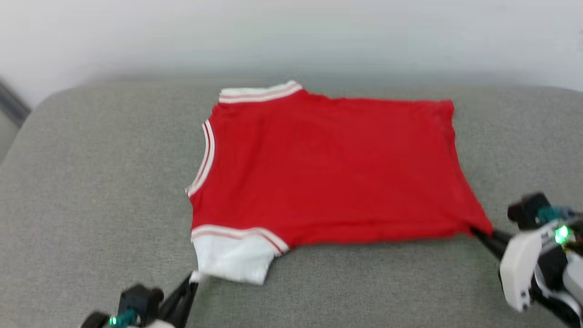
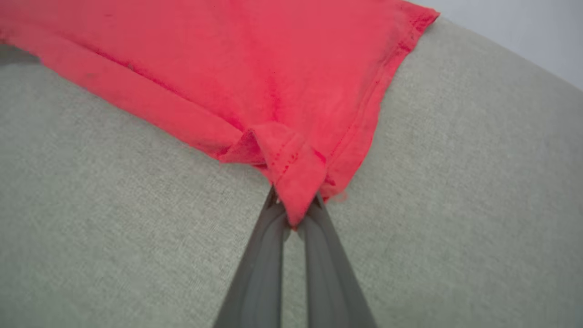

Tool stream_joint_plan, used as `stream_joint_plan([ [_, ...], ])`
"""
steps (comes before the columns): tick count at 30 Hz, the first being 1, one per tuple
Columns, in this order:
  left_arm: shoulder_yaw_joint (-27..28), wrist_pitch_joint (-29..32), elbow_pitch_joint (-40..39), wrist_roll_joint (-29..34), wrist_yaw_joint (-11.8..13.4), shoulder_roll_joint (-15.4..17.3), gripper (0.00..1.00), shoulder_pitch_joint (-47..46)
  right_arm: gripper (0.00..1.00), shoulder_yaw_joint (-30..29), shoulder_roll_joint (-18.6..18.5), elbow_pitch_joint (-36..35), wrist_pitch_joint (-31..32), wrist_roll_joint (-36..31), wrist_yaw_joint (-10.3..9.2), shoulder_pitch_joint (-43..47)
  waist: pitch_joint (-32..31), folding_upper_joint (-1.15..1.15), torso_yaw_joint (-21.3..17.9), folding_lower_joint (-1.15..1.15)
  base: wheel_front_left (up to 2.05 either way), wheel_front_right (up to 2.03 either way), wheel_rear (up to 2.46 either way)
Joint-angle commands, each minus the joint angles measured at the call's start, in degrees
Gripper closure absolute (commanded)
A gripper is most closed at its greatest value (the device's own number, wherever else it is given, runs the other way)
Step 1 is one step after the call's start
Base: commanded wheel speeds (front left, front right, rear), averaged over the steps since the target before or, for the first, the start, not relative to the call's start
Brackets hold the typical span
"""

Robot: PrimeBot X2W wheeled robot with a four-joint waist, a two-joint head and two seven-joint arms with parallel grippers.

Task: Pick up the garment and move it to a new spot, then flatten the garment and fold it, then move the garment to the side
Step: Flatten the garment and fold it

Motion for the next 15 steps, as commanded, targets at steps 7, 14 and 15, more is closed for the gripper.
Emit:
stream_joint_plan([
  [7,-0.72,0.46,-6.49,-3.12,4.65,1.94,1.00,11.35,1.00,-1.66,-4.09,-6.54,1.48,1.36,-0.09,12.89,-3.89,0.00,-0.18,0.02,0.00,0.00,0.00],
  [14,-2.94,1.40,-8.33,-3.50,6.18,1.87,1.00,15.97,1.00,-8.36,-5.33,-11.07,3.17,2.02,-0.09,23.97,-5.03,0.00,0.59,0.02,0.00,0.00,0.00],
  [15,-3.02,1.42,-8.42,-3.44,6.24,1.89,1.00,15.93,1.00,-9.57,-5.27,-11.65,3.34,1.50,-0.09,24.88,-4.97,0.00,0.58,0.02,0.00,0.00,0.00],
])
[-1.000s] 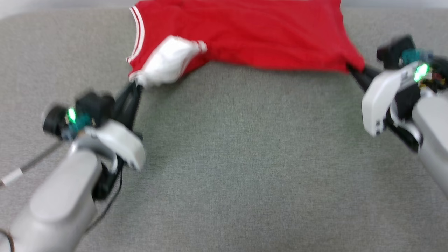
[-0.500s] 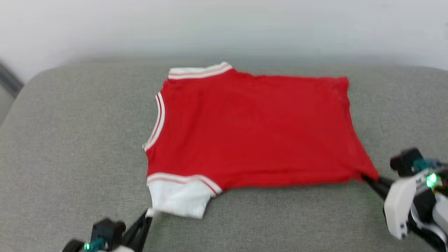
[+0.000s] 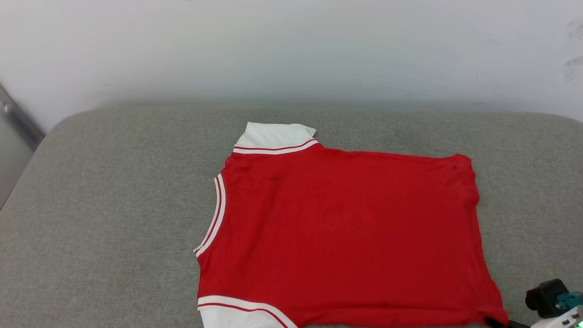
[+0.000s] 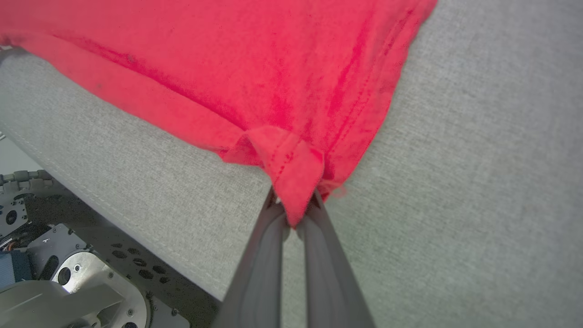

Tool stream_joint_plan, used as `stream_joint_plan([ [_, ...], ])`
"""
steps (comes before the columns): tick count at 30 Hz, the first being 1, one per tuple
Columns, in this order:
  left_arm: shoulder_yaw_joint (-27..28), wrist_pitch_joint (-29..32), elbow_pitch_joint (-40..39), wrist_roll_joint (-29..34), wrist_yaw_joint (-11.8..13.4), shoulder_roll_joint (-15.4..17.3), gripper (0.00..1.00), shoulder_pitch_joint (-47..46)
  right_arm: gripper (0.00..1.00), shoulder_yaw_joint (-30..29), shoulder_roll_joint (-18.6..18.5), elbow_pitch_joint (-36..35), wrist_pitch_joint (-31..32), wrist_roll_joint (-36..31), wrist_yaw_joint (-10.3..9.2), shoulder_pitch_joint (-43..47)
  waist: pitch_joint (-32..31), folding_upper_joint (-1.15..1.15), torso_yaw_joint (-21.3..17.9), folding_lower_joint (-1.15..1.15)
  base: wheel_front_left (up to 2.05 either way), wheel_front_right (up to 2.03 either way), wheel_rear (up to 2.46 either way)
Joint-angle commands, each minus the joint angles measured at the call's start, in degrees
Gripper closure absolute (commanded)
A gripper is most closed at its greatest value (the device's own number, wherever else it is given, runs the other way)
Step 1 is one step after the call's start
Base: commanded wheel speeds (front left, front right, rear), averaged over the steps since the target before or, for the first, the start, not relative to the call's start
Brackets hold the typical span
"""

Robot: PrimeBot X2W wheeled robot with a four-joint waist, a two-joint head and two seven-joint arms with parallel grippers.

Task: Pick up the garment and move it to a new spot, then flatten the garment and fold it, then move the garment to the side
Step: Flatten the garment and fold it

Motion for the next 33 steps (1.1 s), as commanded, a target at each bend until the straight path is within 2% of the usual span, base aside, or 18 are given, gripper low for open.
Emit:
stream_joint_plan([
  [1,0.09,-0.08,-0.21,0.32,0.09,0.15,1.00,-0.31,1.00,-0.91,-0.01,-0.59,0.56,-0.55,-0.08,1.10,0.12,0.00,-0.08,0.02,0.00,0.00,0.00],
  [8,1.90,-0.96,1.39,3.20,-1.44,-0.34,1.00,-8.32,1.00,-9.11,2.24,-4.86,3.59,-3.56,-0.08,1.84,0.87,0.00,0.17,0.02,0.00,0.00,0.00],
  [19,3.85,-0.64,8.98,7.52,-7.45,-2.40,1.00,-26.97,1.00,-19.29,5.43,-10.62,8.57,-8.97,-0.08,-3.98,7.35,0.00,-1.44,0.02,0.00,0.00,0.00],
  [25,4.78,-0.91,16.56,8.17,-11.32,-4.18,1.00,-36.36,1.00,-21.34,7.14,-11.17,11.02,-10.45,-0.08,-7.72,12.53,0.00,-2.70,0.02,0.00,0.00,0.00],
  [33,4.89,-1.73,28.00,8.90,-15.22,-6.40,1.00,-43.73,1.00,-19.68,8.95,-7.22,13.84,-11.18,-0.08,-13.13,18.88,0.00,-3.83,0.02,0.00,0.00,0.00],
])
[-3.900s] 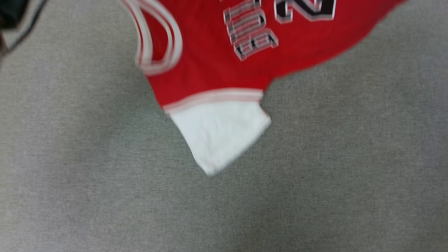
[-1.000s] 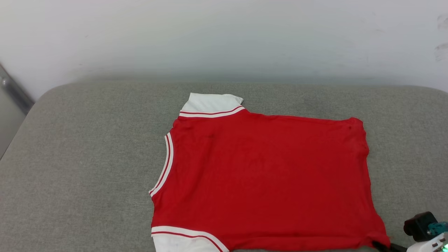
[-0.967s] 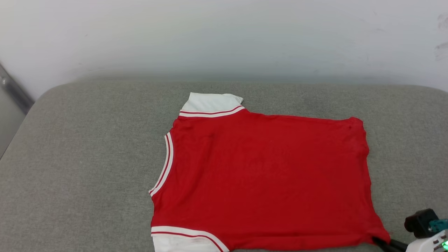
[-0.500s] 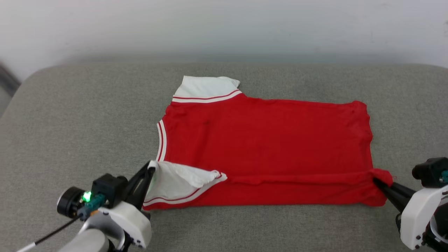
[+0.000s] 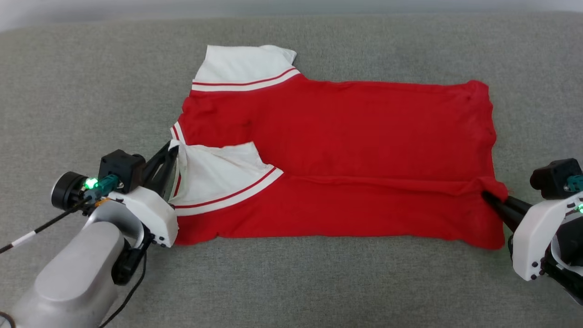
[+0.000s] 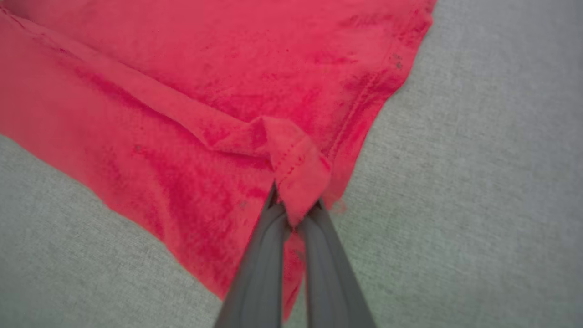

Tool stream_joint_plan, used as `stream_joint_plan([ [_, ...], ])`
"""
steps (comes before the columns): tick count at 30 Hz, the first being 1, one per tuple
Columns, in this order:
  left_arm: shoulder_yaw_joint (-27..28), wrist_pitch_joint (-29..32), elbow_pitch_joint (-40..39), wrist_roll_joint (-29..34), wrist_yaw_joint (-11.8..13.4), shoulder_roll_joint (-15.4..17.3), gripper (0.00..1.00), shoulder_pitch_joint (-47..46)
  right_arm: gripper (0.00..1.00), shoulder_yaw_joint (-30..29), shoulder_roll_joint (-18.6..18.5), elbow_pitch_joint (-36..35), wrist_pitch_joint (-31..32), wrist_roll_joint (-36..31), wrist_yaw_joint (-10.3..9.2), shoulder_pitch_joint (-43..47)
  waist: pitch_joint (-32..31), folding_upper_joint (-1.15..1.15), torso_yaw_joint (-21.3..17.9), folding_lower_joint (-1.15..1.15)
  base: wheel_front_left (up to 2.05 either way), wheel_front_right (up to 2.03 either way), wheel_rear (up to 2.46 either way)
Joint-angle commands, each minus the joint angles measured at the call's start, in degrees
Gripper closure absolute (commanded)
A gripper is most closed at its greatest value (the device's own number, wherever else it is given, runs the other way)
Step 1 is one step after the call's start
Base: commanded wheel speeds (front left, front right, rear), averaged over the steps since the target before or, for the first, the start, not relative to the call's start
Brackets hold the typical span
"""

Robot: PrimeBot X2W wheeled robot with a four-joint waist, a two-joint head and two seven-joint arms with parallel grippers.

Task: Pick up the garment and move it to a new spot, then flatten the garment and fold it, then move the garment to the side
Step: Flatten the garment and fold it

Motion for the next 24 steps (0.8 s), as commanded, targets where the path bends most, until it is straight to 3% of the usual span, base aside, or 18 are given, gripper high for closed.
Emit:
stream_joint_plan([
  [1,-0.28,0.01,2.15,0.41,-0.84,-0.42,1.00,-1.18,1.00,0.44,0.45,0.75,0.14,-0.20,-0.07,-1.47,2.31,0.00,-0.51,-0.01,0.00,0.00,0.00],
  [6,-2.46,0.09,10.67,0.55,-5.12,-2.70,1.00,-3.84,1.00,4.49,0.47,4.57,1.46,-1.15,-0.07,-3.81,3.82,0.00,-0.54,-0.01,0.00,0.00,0.00],
  [13,-4.56,-0.48,18.96,0.01,-7.73,-5.49,1.00,-4.57,0.98,7.96,0.68,7.44,0.57,-0.52,-0.07,-5.78,2.42,0.00,-0.17,-0.01,0.00,0.00,0.00],
  [14,-4.78,-0.58,19.69,-0.15,-8.02,-5.69,0.79,-4.75,0.75,8.00,0.55,7.46,0.01,-0.60,-0.07,-6.08,1.85,0.00,-0.03,-0.01,0.00,0.00,0.00],
  [15,-4.91,-0.77,20.13,-0.06,-8.17,-5.59,0.13,-5.18,0.31,7.99,0.49,7.14,-0.71,-0.48,-0.07,-6.27,1.26,0.00,0.08,-0.01,0.00,0.00,0.00],
  [16,-4.92,-1.01,20.48,-0.03,-8.27,-5.42,0.00,-5.66,0.00,7.77,0.36,6.70,-1.62,-0.66,-0.06,-6.50,0.68,0.00,0.18,-0.01,0.00,0.00,0.00],
  [24,-5.03,-0.22,18.92,-0.22,-8.74,-2.24,0.00,-8.89,0.00,5.28,-0.23,3.89,-5.77,-2.45,-0.07,-4.77,-3.56,0.00,1.24,-0.01,0.00,0.00,0.00],
])
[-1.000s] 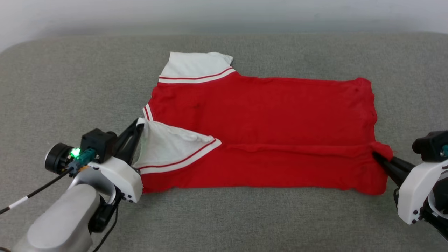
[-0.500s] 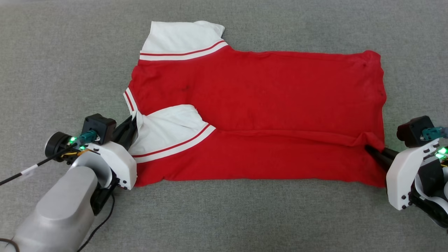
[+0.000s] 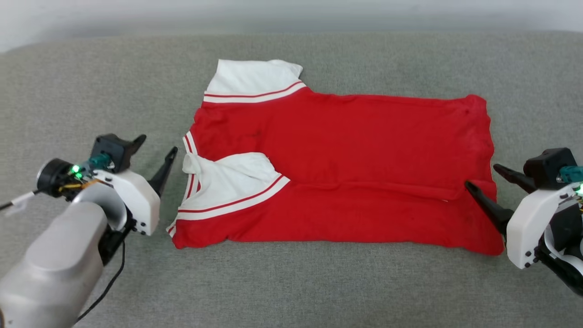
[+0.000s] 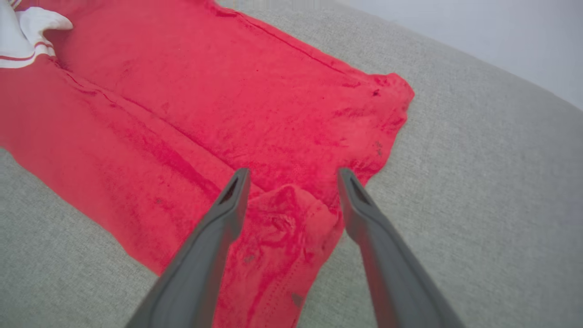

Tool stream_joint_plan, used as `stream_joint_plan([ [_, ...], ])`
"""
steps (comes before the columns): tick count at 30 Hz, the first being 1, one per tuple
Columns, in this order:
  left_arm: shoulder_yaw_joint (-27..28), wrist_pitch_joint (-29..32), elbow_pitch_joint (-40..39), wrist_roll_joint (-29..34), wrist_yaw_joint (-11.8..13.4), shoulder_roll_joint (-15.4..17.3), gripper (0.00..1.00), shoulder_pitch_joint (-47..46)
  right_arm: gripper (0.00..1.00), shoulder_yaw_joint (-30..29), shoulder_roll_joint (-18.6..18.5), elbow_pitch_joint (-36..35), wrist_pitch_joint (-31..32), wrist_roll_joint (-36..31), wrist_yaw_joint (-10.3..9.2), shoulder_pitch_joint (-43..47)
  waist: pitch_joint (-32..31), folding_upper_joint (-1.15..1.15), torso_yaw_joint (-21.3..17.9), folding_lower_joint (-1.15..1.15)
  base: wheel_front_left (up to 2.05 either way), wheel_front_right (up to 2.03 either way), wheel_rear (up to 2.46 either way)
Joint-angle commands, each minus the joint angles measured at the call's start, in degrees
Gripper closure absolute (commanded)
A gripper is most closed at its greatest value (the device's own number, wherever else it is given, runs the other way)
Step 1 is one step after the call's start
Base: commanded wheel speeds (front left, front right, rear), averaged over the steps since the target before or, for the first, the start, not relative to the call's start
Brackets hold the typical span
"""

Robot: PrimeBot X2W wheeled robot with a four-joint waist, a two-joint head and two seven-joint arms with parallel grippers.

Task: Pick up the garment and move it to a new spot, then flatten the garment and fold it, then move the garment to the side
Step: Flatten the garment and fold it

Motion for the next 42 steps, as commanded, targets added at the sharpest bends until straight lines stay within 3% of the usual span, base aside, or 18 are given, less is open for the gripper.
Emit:
stream_joint_plan([
  [1,-0.10,0.49,-0.48,-0.21,-0.14,0.47,0.00,-0.40,0.00,-0.13,0.02,-0.19,-0.34,-0.09,-0.07,1.17,-1.07,0.00,0.52,0.00,0.00,0.00,0.00],
  [9,-1.90,16.30,-11.96,-5.15,-0.31,6.56,0.00,-4.14,0.00,-3.09,1.37,-3.36,-0.03,-1.94,-0.07,3.08,-2.60,0.00,0.92,0.00,0.00,0.00,0.00],
  [19,-7.84,44.90,-27.91,-20.84,-0.31,15.81,0.00,-6.19,0.00,-4.00,2.24,-6.63,1.64,-3.15,-0.07,3.71,-2.06,0.00,-0.61,0.00,0.00,0.00,0.00],
  [28,-11.26,57.83,-27.76,-26.43,0.59,15.55,0.00,-5.04,0.00,-2.78,2.83,-7.49,2.91,-3.27,-0.07,2.33,-0.13,0.00,-2.74,0.00,0.00,0.00,0.00],
  [38,-16.31,60.59,-22.04,-25.54,0.56,13.23,0.00,-0.53,0.00,-0.93,3.59,-4.70,2.32,-1.76,-0.07,-0.82,1.43,0.00,-5.03,0.00,0.00,0.00,0.00],
  [39,-16.77,60.59,-21.82,-25.57,0.43,12.93,0.24,-0.21,0.00,-0.87,3.46,-4.37,2.26,-1.67,-0.07,-1.20,1.34,0.00,-5.13,0.00,0.00,0.00,0.00],
  [40,-17.04,60.31,-21.69,-25.42,0.25,12.70,0.69,-0.14,0.00,-0.65,3.29,-4.15,2.20,-1.62,-0.07,-1.47,1.20,0.00,-5.14,0.00,0.00,0.00,0.00],
  [41,-17.20,59.92,-21.59,-25.34,0.12,12.44,1.00,-0.20,0.00,-0.50,3.01,-4.06,2.15,-1.61,-0.07,-1.89,0.97,0.00,-5.07,0.00,0.00,0.00,0.00],
  [42,-17.41,59.64,-21.63,-24.89,0.05,12.36,1.00,-0.55,0.00,-0.39,2.72,-4.03,2.13,-1.50,-0.07,-2.37,0.70,0.00,-4.97,0.00,0.00,0.00,0.00],
])
